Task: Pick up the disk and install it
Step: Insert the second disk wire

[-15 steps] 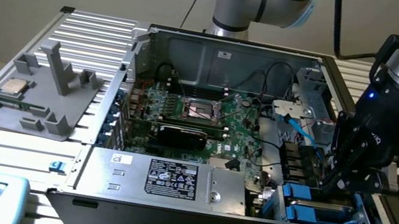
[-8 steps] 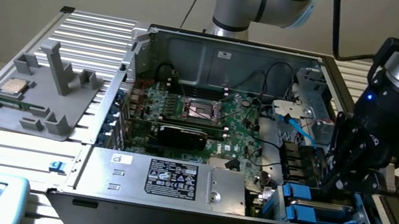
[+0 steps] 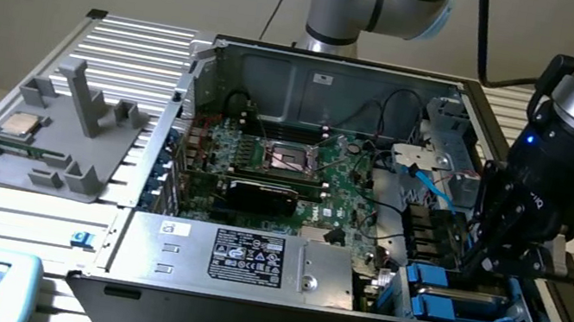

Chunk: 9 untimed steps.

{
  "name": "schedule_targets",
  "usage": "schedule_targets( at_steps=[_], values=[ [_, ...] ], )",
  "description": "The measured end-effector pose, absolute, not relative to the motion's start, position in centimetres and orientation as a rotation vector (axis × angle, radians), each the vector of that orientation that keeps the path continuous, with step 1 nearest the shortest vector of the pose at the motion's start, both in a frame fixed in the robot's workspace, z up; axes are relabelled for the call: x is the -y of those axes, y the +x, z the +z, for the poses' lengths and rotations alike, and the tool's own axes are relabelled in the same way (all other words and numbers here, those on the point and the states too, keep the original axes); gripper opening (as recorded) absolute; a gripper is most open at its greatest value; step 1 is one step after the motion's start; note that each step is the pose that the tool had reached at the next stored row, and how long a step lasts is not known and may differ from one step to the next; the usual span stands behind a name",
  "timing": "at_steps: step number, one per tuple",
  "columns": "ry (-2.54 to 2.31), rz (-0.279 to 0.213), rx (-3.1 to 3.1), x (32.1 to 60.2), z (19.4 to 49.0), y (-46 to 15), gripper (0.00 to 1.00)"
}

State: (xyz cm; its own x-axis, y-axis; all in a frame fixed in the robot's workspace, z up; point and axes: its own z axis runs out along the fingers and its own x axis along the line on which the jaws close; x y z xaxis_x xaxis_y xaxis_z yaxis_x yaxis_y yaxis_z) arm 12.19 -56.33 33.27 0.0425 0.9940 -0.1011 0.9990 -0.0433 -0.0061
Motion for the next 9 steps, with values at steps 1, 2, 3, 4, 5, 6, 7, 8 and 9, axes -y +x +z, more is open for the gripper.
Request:
schedule_targets(
  at_steps=[1,2,3,4,5,6,7,8,9],
  values=[
    [2.219,-0.120,-2.126,56.35,33.30,12.19,0.16],
    [2.219,-0.120,-2.126,56.36,33.29,12.19,0.16],
    [2.219,-0.120,-2.126,56.41,33.28,12.19,0.16],
    [2.219,-0.121,-2.125,56.46,33.32,12.19,0.16],
    [2.219,-0.120,-2.125,56.46,33.31,12.19,0.16],
    [2.219,-0.120,-2.126,56.44,33.28,12.19,0.16],
    [2.220,-0.119,-2.126,56.41,33.22,12.19,0.16],
    [2.220,-0.119,-2.126,56.41,33.21,12.19,0.16],
    [2.220,-0.118,-2.126,56.42,33.16,12.19,0.16]
  ],
)
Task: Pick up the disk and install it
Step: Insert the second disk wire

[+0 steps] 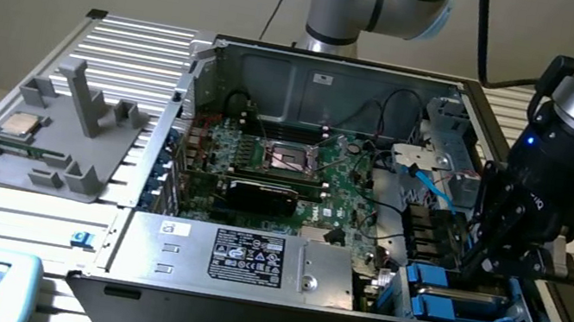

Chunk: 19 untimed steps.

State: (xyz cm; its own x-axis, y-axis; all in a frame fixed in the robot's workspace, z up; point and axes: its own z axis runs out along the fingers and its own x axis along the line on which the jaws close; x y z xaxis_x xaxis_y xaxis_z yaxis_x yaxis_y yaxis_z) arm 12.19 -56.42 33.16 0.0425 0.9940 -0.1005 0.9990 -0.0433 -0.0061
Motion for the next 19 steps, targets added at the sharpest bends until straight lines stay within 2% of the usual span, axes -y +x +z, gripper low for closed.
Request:
schedule_targets(
  at_steps=[19],
  values=[
    [2.221,-0.117,-2.127,56.42,33.00,12.19,0.16]
  ],
)
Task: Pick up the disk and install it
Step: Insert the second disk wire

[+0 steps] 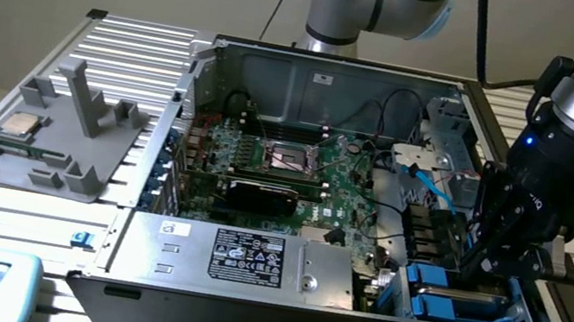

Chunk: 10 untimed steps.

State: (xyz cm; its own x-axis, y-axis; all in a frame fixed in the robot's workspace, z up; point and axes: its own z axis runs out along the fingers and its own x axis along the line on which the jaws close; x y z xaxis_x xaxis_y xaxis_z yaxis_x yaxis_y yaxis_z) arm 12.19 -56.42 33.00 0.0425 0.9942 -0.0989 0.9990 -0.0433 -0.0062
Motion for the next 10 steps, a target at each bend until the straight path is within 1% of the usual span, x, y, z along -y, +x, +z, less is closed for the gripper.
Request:
schedule_targets(
  at_steps=[10],
  values=[
    [2.221,-0.117,-2.127,56.42,33.00,12.19,0.16]
  ],
)
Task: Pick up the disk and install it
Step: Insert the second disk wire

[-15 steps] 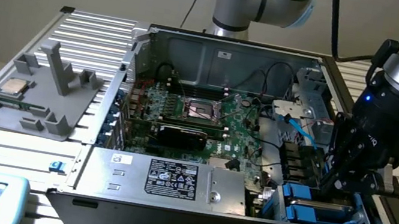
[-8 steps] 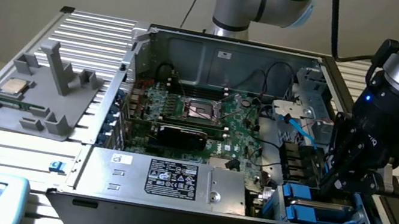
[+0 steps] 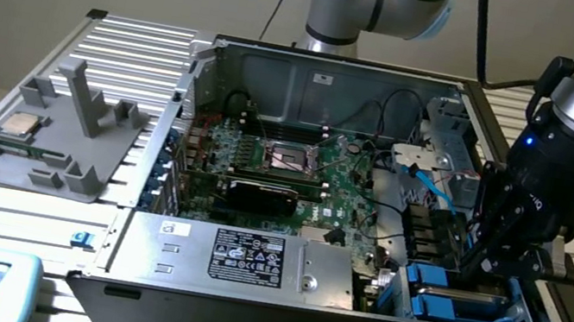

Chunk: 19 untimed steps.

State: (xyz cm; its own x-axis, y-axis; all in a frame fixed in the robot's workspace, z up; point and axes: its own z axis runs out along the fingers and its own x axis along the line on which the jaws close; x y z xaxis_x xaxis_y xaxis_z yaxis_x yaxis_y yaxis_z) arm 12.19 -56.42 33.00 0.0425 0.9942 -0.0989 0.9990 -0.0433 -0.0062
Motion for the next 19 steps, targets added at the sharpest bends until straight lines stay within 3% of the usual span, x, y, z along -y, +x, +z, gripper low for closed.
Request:
schedule_targets(
  at_steps=[19],
  values=[
    [2.221,-0.117,-2.127,56.42,33.00,12.19,0.16]
  ],
)
